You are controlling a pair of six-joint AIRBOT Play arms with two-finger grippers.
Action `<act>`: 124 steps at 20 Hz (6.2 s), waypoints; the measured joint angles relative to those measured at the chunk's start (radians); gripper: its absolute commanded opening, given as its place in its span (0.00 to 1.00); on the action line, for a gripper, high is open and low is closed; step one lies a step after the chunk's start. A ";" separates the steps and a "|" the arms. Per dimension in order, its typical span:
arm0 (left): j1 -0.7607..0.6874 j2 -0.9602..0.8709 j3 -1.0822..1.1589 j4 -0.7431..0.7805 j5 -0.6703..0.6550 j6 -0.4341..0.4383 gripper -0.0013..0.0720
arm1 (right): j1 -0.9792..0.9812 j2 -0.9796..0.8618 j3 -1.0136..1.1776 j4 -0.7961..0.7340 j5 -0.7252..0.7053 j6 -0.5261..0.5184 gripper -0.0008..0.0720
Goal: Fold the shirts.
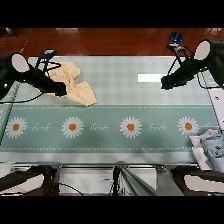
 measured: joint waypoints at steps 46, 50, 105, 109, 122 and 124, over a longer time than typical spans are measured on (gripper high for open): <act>-0.299 0.169 0.646 0.009 0.045 -0.116 0.05 | 0.000 0.134 0.000 -0.237 0.083 -0.015 0.61; -0.544 0.105 0.581 -0.020 0.038 -0.147 0.05 | 0.000 0.223 0.000 -0.278 0.096 -0.015 0.61; 0.234 -0.404 0.261 -0.404 -0.237 0.174 0.05 | -0.562 0.350 -0.569 0.278 -0.005 -0.173 0.82; 0.244 -0.357 0.272 -0.431 -0.253 0.175 0.05 | -0.604 0.351 -0.752 0.398 0.002 -0.238 0.82; 0.249 -0.333 0.283 -0.602 -0.276 0.215 0.05 | -0.425 0.351 -1.056 0.689 -0.351 -0.359 0.06; 0.256 -0.321 0.314 -0.627 -0.276 0.220 0.05 | -0.385 0.356 -1.045 0.704 -0.354 -0.363 0.06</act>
